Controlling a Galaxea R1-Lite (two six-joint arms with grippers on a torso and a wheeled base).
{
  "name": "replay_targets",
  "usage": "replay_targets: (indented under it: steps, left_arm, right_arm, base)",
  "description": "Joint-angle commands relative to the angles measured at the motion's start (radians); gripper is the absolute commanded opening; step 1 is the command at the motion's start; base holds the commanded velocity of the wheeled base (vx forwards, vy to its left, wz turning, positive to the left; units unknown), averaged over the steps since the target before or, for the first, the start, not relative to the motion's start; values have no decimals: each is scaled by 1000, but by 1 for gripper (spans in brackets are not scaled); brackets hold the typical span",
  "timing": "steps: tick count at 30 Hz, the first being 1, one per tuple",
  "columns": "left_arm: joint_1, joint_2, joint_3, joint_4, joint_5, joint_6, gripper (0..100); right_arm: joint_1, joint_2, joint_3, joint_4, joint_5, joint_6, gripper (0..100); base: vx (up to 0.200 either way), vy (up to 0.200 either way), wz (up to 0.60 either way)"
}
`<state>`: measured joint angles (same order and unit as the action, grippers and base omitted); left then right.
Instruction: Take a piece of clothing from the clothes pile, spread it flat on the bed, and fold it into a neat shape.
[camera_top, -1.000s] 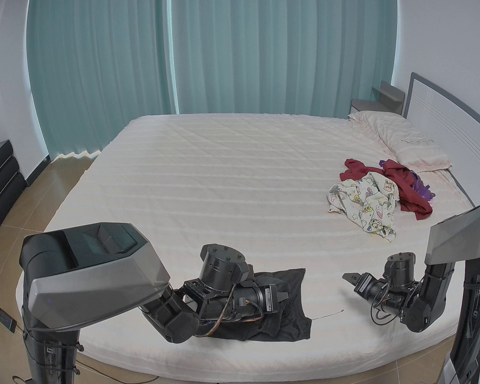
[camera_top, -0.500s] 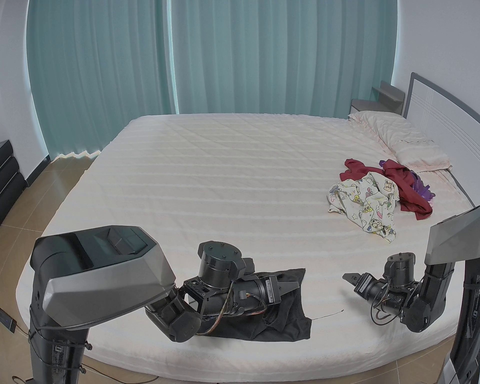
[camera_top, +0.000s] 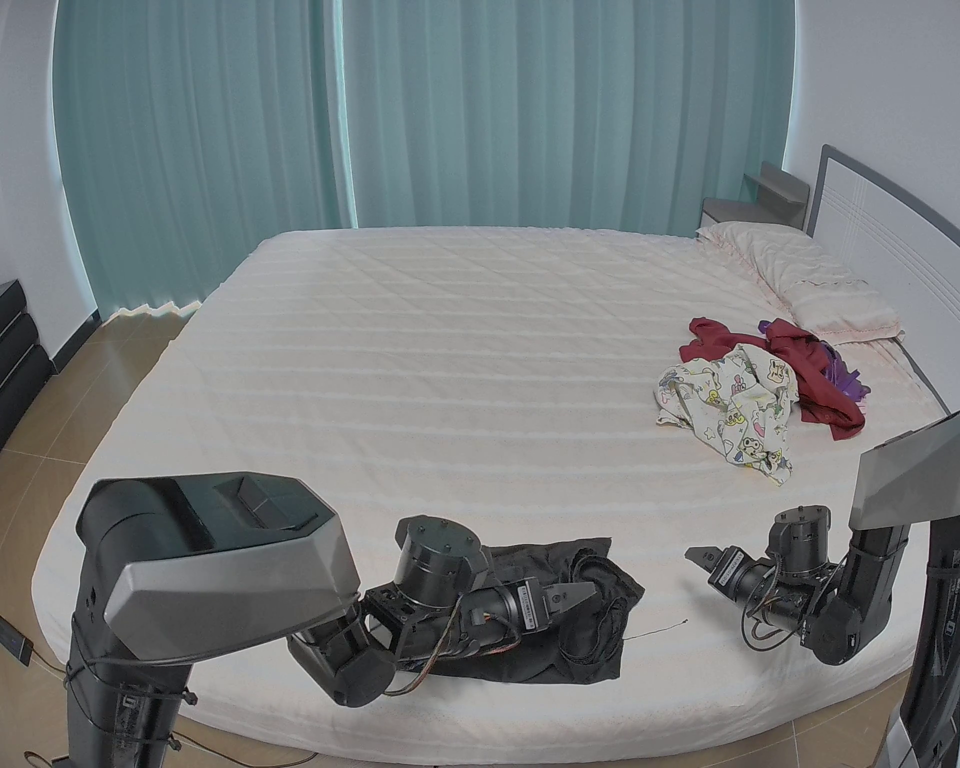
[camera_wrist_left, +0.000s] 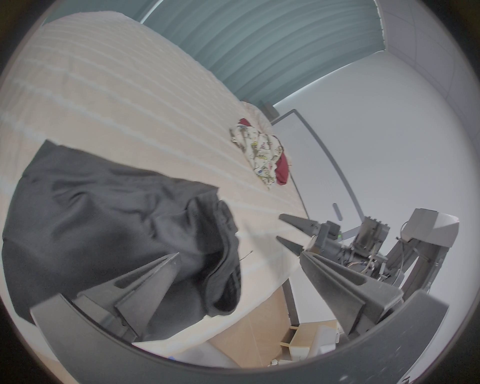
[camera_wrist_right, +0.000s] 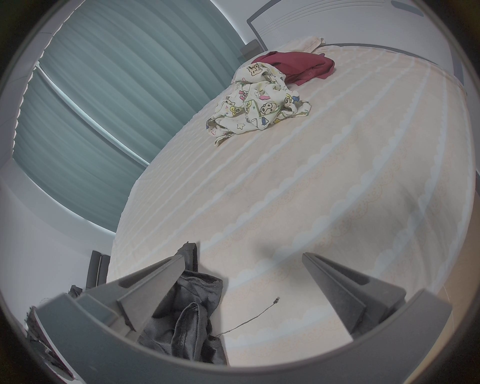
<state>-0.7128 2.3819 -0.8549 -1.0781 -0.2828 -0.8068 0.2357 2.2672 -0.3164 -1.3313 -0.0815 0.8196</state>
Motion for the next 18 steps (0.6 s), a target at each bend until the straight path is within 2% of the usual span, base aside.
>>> replay_targets:
  steps: [1, 5, 10, 14, 18]
  left_arm:
    - [12, -59, 100, -2, 39, -3, 100]
    - [62, -155, 168, 6, 39, -8, 100]
    - [115, -178, 238, 3, 45, -6, 100]
    - [147, -168, 284, 3, 119, -11, 100]
    - [148, -168, 320, -2, 132, -35, 100]
  right_arm:
    - [0, 0, 0, 0, 0, 1, 100]
    - [2, -2, 2, 0, 0, 1, 100]
    - [2, 3, 2, 0, 0, 1, 100]
    - [0, 5, 2, 0, 0, 1, 100]
    - [2, 6, 0, 0, 0, 1, 100]
  base:
    - [0, 0, 0]
    - [0, 0, 0]
    - [0, 0, 0]
    - [0, 0, 0]
    - [0, 0, 0]
